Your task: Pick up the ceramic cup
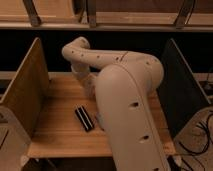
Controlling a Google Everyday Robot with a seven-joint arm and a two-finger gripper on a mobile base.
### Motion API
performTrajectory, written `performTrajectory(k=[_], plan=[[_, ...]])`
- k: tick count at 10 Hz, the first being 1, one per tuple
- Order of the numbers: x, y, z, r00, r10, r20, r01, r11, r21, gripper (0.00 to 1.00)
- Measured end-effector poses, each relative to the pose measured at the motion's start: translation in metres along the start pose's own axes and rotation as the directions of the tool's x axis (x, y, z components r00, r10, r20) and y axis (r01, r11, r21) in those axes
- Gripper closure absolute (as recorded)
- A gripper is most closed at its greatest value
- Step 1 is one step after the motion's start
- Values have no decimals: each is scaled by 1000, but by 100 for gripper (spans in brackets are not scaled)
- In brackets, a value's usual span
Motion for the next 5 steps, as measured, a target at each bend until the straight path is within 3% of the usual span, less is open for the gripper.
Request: performTrajectory(k=[1,5], plan=[[1,1,10,999,-2,-33,2,1000,-4,97],[-4,1,29,995,-3,-97,2,1000,-14,58]])
